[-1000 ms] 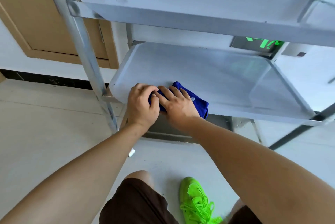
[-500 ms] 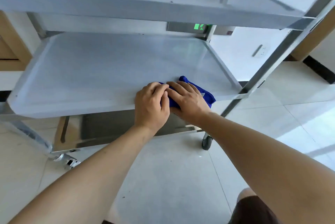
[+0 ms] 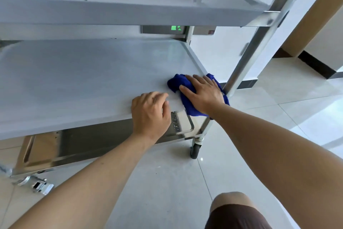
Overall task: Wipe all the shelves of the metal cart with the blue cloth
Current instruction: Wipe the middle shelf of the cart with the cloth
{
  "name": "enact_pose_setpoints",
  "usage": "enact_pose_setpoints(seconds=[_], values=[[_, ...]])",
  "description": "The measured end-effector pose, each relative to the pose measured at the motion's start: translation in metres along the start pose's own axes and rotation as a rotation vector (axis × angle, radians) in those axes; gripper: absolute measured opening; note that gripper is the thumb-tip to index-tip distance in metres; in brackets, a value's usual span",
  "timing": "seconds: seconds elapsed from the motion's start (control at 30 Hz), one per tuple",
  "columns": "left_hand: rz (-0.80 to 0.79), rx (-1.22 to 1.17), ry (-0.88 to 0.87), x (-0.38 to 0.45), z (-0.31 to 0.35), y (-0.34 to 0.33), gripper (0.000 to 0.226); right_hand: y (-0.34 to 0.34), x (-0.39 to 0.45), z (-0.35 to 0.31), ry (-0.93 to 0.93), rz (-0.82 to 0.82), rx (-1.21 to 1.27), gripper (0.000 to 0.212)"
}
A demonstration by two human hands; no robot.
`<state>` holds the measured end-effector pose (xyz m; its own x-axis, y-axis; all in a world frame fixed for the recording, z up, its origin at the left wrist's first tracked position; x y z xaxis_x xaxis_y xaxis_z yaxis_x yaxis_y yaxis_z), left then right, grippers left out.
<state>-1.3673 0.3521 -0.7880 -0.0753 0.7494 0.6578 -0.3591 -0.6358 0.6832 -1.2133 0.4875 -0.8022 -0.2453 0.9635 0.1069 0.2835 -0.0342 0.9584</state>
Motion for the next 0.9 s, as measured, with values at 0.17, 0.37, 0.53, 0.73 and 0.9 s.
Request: enact_pose_setpoints(seconds=[0.17,0.37,0.53,0.73,0.9], values=[[-0.011,0.041,-0.071,-0.004,-0.001,-0.002,0.011,-0.007,0.034,0.004,-0.128,-0.056,-0.039,0.073],[-0.012,0.052,-0.108,-0.020,-0.037,0.035,0.012,-0.013,0.059,-0.023,-0.185,-0.093,-0.059,0.071],[-0.098,0.196,-0.076,-0.043,-0.095,0.090,0.023,-0.029,0.058,-0.080,-0.111,-0.134,-0.050,0.073],[-0.119,0.281,0.025,-0.071,-0.147,0.144,0.030,-0.056,0.037,-0.184,0.017,-0.174,-0.035,0.069],[-0.180,0.394,0.125,-0.093,-0.191,0.182,0.043,-0.076,0.016,-0.258,0.107,-0.198,-0.049,0.069]])
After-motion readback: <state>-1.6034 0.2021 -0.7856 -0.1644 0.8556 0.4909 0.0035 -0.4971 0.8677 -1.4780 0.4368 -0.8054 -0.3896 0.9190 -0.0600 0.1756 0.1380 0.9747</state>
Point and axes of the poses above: each hand's wrist, its own x-axis towards the middle knuckle, its own y-axis out of the back of the hand, z = x × y, the point moved 7 cm from there along x, towards the middle knuckle, and after that the axes turned 9 degrees about -y, right-handed, at the moved point
